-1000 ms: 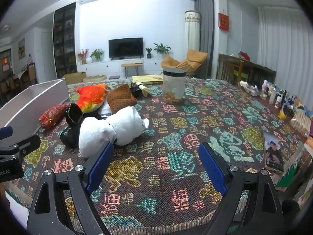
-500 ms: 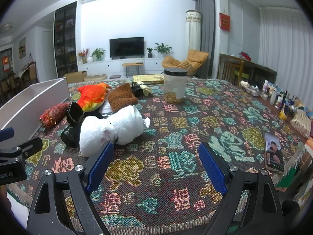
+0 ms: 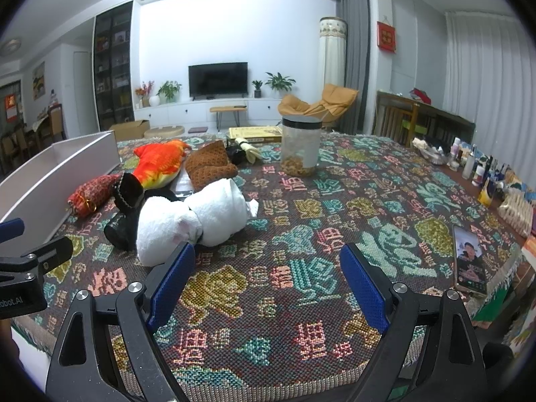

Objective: Organize soft objects

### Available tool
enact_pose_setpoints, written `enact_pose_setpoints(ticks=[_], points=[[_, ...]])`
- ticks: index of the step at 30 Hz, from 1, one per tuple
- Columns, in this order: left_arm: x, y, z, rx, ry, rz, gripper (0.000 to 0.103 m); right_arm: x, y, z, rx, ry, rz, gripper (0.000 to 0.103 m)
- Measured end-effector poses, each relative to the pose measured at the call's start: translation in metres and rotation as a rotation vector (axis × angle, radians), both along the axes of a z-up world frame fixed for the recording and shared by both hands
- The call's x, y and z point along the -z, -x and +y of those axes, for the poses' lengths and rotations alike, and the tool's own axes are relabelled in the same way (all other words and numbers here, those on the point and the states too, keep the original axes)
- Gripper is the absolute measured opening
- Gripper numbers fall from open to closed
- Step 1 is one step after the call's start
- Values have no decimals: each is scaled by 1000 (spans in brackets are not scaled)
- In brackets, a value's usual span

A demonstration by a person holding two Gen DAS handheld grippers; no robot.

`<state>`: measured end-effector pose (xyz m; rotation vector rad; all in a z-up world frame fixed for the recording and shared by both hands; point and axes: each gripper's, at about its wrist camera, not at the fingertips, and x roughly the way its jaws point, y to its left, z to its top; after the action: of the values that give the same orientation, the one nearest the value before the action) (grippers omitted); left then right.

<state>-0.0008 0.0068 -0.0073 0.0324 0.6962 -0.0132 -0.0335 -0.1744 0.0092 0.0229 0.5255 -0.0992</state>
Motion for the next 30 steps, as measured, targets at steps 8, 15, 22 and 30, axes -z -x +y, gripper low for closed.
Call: enact_pose_setpoints(ticks=[8,15,22,30], points=[[4,-2,0,0,-4,11,103,0,-2,1,0,0,4,90],[8,-4,0,-2,-7,21,103,5,-2,0,-1,0,7,90],[13,-3,1,-5,-10,29,103,5,-2,0,-1,0,8,90],[15,-3,0,-5,-15,32,103,4,-2,1,-3,0,10,90]])
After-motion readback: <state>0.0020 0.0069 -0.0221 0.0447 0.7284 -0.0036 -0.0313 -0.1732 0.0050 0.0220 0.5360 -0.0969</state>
